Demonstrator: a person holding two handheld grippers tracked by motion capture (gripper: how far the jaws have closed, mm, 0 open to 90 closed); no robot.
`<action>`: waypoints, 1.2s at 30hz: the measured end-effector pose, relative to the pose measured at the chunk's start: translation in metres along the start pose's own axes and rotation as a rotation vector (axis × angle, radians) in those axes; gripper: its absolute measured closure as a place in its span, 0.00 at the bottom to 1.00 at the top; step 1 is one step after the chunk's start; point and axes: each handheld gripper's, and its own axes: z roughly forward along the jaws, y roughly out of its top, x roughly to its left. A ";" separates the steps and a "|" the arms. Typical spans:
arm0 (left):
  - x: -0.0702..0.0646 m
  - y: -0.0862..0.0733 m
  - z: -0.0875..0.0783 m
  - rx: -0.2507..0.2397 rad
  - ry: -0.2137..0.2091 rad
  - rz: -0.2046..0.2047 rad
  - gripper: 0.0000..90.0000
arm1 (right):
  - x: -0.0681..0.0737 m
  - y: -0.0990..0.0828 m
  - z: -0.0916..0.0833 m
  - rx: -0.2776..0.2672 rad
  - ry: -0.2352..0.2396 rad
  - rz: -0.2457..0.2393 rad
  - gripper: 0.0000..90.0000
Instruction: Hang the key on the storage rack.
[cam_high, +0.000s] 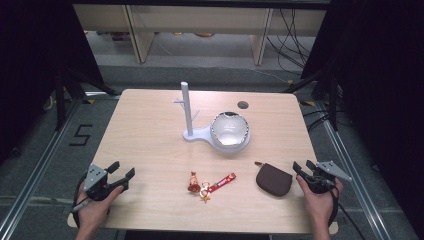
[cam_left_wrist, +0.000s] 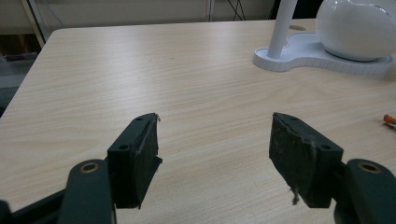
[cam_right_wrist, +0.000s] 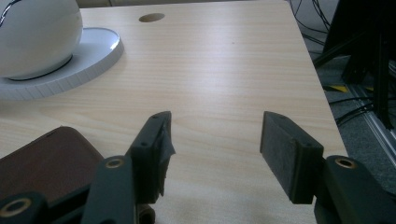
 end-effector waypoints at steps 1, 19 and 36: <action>0.000 0.000 0.001 0.002 0.002 0.003 0.36 | -0.006 0.001 0.002 -0.001 0.015 -0.068 0.49; 0.000 0.001 0.005 0.038 -0.014 0.008 0.37 | 0.013 0.052 0.010 0.526 0.177 -0.201 0.55; 0.000 0.002 0.005 0.045 -0.014 0.010 0.37 | 0.017 0.067 0.032 0.832 0.293 -0.145 0.43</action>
